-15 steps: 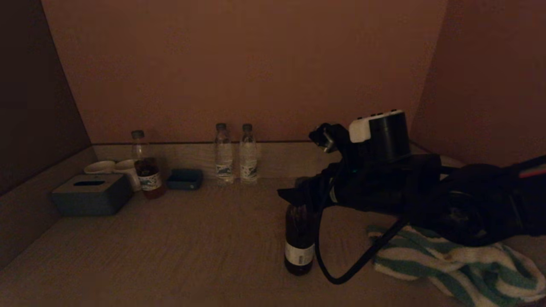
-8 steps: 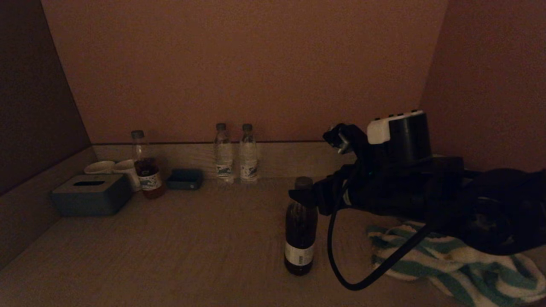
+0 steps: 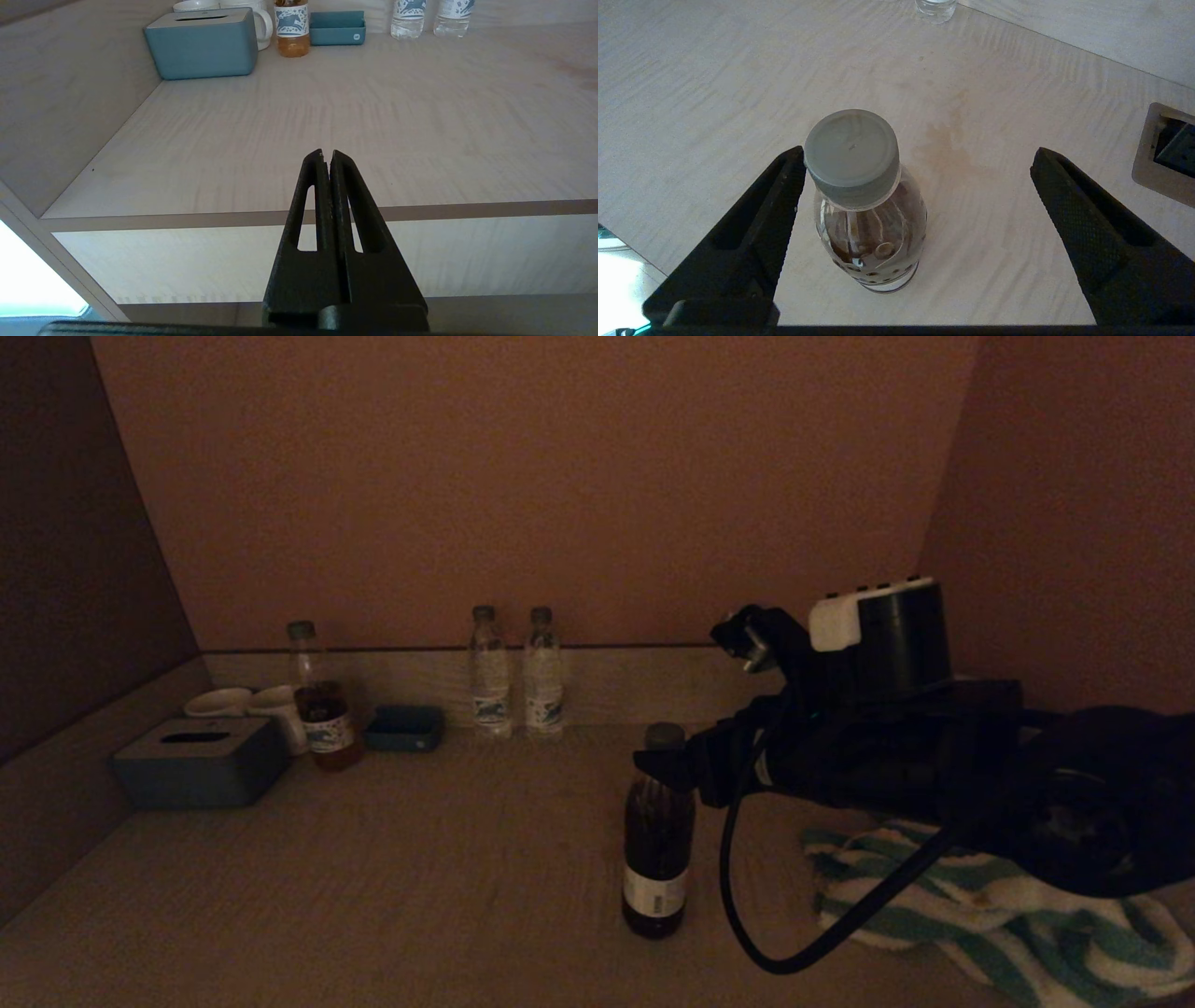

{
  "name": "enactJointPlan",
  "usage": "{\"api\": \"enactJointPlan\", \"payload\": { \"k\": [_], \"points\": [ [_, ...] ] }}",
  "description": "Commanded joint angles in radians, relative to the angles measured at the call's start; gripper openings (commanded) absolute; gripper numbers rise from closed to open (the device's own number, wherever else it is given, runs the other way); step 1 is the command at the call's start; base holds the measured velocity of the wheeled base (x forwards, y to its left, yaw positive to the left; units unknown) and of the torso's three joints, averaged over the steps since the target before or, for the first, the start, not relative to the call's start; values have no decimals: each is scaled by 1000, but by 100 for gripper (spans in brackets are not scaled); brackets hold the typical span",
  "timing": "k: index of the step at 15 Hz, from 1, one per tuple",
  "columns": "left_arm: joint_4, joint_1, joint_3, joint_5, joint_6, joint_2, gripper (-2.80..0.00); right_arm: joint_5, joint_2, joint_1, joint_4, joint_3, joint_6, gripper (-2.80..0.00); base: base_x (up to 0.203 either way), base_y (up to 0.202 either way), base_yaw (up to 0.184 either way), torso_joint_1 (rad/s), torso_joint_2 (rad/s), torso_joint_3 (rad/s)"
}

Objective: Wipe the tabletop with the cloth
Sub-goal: Pick up the bottle

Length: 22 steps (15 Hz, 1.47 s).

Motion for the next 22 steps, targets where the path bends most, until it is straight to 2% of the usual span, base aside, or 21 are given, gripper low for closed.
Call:
{"api": "enactJointPlan", "payload": {
  "k": [1,4,5,22],
  "points": [
    [0,1,0,0,1,1,-280,1,2,1,-2,0,0,0,0,0,0,0,0,0],
    [0,1,0,0,1,1,-280,19,4,2,-2,1,0,0,0,0,0,0,0,0],
    [0,1,0,0,1,1,-280,19,4,2,-2,1,0,-280,0,0,0,0,0,0],
    [0,-1,0,0,1,1,-280,43,13,4,-1,-35,-4,-280,0,0,0,0,0,0]
  ]
}}
